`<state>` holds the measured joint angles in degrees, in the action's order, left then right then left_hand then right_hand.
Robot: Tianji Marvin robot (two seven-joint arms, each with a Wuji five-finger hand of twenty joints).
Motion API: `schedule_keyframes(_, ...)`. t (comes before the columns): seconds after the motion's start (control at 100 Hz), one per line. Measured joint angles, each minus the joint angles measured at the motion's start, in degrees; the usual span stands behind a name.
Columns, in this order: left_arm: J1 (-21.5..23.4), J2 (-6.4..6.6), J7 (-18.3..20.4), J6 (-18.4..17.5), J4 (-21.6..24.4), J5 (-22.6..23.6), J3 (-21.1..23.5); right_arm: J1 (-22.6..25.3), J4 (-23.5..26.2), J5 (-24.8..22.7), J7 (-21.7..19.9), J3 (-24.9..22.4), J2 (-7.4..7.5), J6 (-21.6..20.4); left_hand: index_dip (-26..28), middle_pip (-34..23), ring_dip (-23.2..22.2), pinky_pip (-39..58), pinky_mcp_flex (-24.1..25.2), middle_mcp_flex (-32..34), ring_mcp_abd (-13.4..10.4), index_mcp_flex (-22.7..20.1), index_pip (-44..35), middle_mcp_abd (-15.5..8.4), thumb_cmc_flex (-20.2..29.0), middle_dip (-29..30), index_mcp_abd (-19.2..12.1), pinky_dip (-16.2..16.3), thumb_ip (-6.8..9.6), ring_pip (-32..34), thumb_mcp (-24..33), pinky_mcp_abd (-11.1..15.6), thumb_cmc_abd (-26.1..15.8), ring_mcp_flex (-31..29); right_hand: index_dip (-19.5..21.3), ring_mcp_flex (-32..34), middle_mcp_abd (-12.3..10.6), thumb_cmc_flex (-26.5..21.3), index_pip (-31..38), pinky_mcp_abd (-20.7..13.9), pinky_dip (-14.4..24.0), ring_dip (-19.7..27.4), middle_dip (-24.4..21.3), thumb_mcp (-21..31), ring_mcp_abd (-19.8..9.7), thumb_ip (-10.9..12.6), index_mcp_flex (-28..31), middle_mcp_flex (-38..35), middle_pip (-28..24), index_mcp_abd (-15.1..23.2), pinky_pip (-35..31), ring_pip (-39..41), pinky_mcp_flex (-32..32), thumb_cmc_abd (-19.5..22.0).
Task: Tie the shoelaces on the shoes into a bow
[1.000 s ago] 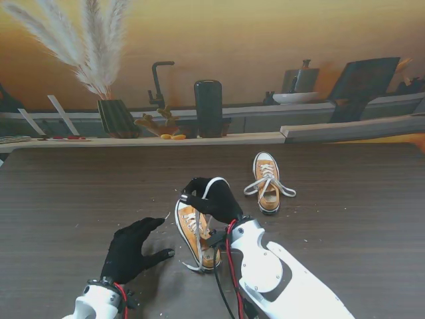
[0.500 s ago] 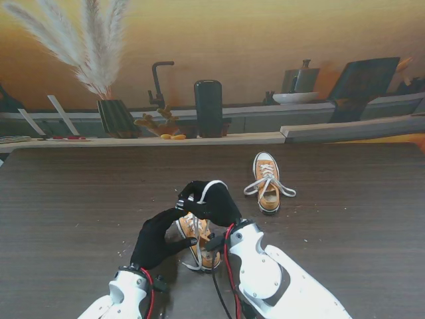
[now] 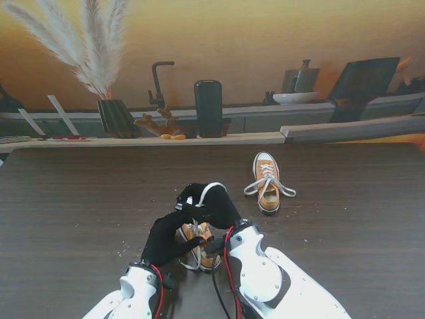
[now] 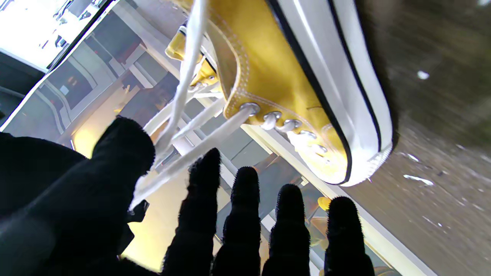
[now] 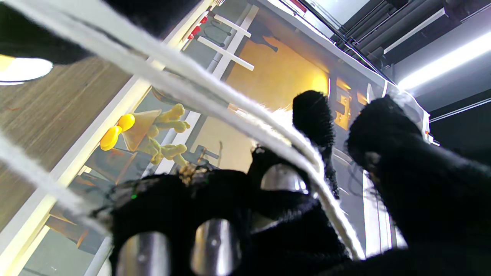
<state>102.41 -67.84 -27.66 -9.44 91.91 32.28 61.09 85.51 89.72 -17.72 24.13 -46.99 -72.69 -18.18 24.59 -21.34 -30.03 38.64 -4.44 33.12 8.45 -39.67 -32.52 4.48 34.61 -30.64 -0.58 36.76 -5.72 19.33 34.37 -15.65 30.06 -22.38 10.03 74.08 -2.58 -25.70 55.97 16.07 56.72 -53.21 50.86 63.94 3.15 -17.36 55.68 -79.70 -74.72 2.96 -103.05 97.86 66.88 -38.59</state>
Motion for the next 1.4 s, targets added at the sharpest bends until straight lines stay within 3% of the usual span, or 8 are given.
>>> schedule_keyframes(0.15,-0.5,-0.42,0.0,-1.0,-0.3,-1.2,-0.6,0.2,0.3,-0.2,-0.3,0.0,0.20,-0.1,5.1,-1.1,-0.1,0.6,0.0,1.2,0.0,-0.7,-14.2,-0.6,6.2,-1.9,-6.3,0.0,-1.95,0.7,-9.2,0.0,1.3,0.0,0.0,0.0,0.0,0.0,0.0,0.0,0.0,0.0,0.0,0.0,0.0,0.0,0.0,0.0,0.0,0.0,0.0,0.0,0.0,0.0)
schedule_keyframes(0.42,0.1,-0.58,0.7,-1.8,-0.1,-0.8,0.0,0.6,0.5,-0.3,-0.5,-0.4,0.32,-0.1,24.7,-5.9,-0.9,1.5,0.0,1.8,0.0,2.2,-33.4,-0.7,8.3,-7.2,-6.4,0.0,-1.95,2.2,-15.2,0.0,-0.2,-0.1,0.0,0.0,0.0,0.0,0.0,0.0,0.0,0.0,0.0,0.0,0.0,0.0,0.0,0.0,0.0,0.0,0.0,0.0,0.0,0.0)
schedule_keyframes(0.52,0.3,-0.54,0.9,-1.8,0.1,-0.9,0.1,0.7,0.5,-0.2,-0.6,-0.5,0.36,0.0,33.2,-8.1,-1.9,2.7,0.0,3.3,0.0,2.1,-36.4,-0.7,7.7,-10.2,-6.4,0.0,0.34,4.4,-17.5,0.0,-3.1,-1.4,0.0,0.0,0.0,0.0,0.0,0.0,0.0,0.0,0.0,0.0,0.0,0.0,0.0,0.0,0.0,0.0,0.0,0.0,0.0,0.0)
schedule_keyframes(0.64,0.4,-0.76,0.6,-1.8,0.2,-4.6,0.2,0.7,0.5,-0.1,-0.8,-0.6,0.38,0.1,38.7,-9.5,-2.3,3.5,-0.1,5.9,0.1,-5.8,-37.9,-0.6,7.1,-10.9,-6.3,0.0,3.86,5.0,-19.3,0.0,-7.1,-3.0,0.0,0.0,0.0,0.0,0.0,0.0,0.0,0.0,0.0,0.0,0.0,0.0,0.0,0.0,0.0,0.0,0.0,0.0,0.0,0.0)
schedule_keyframes(0.79,1.2,-1.08,1.5,-1.8,1.1,-6.8,0.7,0.8,0.5,0.0,-1.0,-0.8,0.43,0.5,38.7,-9.5,-2.3,3.8,-0.1,7.4,0.7,-11.2,-37.6,-0.5,7.1,-10.9,-6.3,0.0,4.39,5.1,-21.1,0.0,-8.1,-3.1,0.0,0.0,0.0,0.0,0.0,0.0,0.0,0.0,0.0,0.0,0.0,0.0,0.0,0.0,0.0,0.0,0.0,0.0,0.0,0.0)
schedule_keyframes(1.03,2.2,-1.08,3.5,-1.0,3.0,-10.0,1.2,0.8,0.6,0.3,-1.5,-1.2,0.60,1.2,24.0,-4.5,-2.3,4.0,-0.1,10.3,2.0,-18.7,-32.3,0.2,10.4,-5.2,-4.8,-0.7,4.39,4.0,-27.0,0.0,-14.3,-3.1,0.0,0.0,0.0,0.0,0.0,0.0,-0.7,0.0,0.0,0.0,0.0,0.0,0.0,0.0,0.0,0.4,-0.1,0.0,0.0,0.0)
schedule_keyframes(1.3,4.6,-1.01,11.8,-1.0,6.5,-24.1,2.7,0.8,0.6,0.4,-1.6,-1.2,0.65,1.1,6.4,-0.6,-1.6,1.4,1.5,7.4,2.4,-18.6,-14.9,1.7,15.2,-1.6,-1.5,-1.1,4.40,-0.1,-29.3,0.0,-20.2,-0.7,-0.6,0.0,0.0,0.0,0.1,0.0,-0.7,0.0,0.0,0.0,0.0,0.0,0.0,0.0,0.0,0.4,-0.1,0.0,0.0,0.4)
schedule_keyframes(1.4,5.5,-0.72,13.6,-1.6,7.4,-24.8,2.9,0.8,0.5,0.5,-1.7,-1.2,0.67,1.0,-2.9,0.8,-1.5,-3.1,3.0,3.8,2.4,-13.9,-8.9,1.7,18.8,-0.9,-0.4,-1.1,4.40,-1.3,-30.5,0.0,-20.8,1.2,-0.6,0.0,0.0,0.0,0.1,0.0,-1.1,0.0,0.0,0.0,0.0,0.0,0.0,0.0,0.0,0.4,-0.1,0.0,0.0,0.5)
